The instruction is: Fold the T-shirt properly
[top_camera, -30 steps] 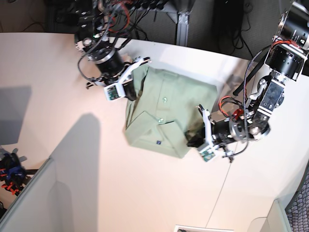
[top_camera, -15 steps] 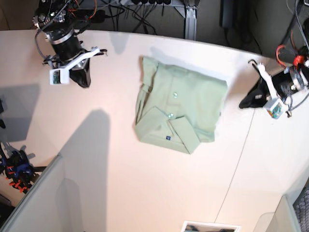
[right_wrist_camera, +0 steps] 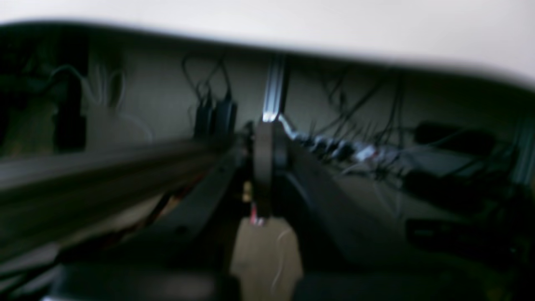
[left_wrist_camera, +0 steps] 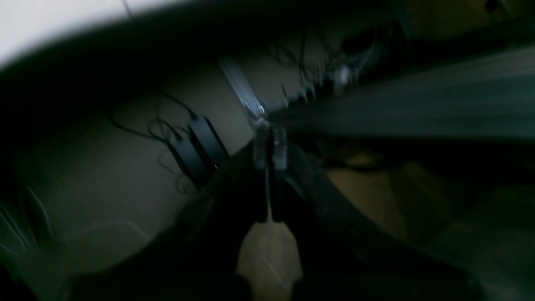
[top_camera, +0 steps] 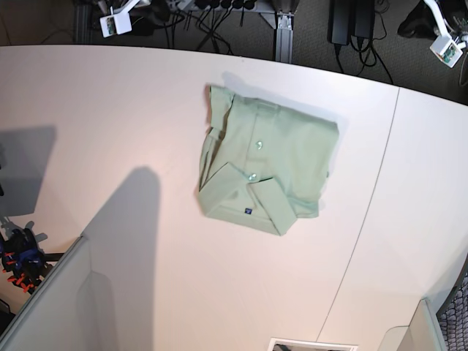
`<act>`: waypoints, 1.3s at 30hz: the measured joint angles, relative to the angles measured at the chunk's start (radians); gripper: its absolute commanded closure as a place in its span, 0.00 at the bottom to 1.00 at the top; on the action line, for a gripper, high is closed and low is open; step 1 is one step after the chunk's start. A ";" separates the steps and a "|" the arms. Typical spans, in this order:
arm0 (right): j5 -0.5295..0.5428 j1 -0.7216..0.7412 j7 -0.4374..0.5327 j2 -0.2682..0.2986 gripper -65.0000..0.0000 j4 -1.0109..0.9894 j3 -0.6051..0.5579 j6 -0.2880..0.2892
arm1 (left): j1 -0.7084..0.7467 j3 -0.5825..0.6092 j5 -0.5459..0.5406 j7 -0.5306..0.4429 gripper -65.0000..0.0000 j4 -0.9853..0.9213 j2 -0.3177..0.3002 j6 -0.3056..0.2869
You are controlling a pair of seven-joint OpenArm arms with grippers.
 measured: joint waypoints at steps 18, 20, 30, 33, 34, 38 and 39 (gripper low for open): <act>-0.087 0.278 0.014 0.042 1.00 -0.899 -0.320 -0.001 | -0.335 0.420 0.400 -0.028 1.00 -0.937 0.024 0.237; -0.104 0.372 -0.001 0.035 1.00 -1.030 -0.365 -0.004 | -0.443 0.470 0.417 -0.028 1.00 -1.080 0.047 0.237; -0.125 0.700 -0.010 0.037 1.00 -1.370 -0.449 -0.019 | -0.892 0.695 0.414 -0.094 1.00 -1.565 0.148 0.244; -0.141 0.743 -0.029 0.033 1.00 -1.374 -0.449 -0.018 | -0.921 0.756 0.396 -0.108 1.00 -1.565 0.146 0.240; -0.150 0.758 -0.031 0.032 1.00 -1.374 -0.449 -0.017 | -0.922 0.783 0.398 -0.109 1.00 -1.561 0.145 0.240; -0.156 0.780 -0.031 0.033 1.00 -1.372 -0.449 -0.016 | -0.921 0.874 0.391 -0.130 1.00 -1.553 0.146 0.240; -0.156 0.781 -0.031 0.032 1.00 -1.371 -0.449 -0.016 | -0.921 0.887 0.393 -0.155 1.00 -1.553 0.147 0.240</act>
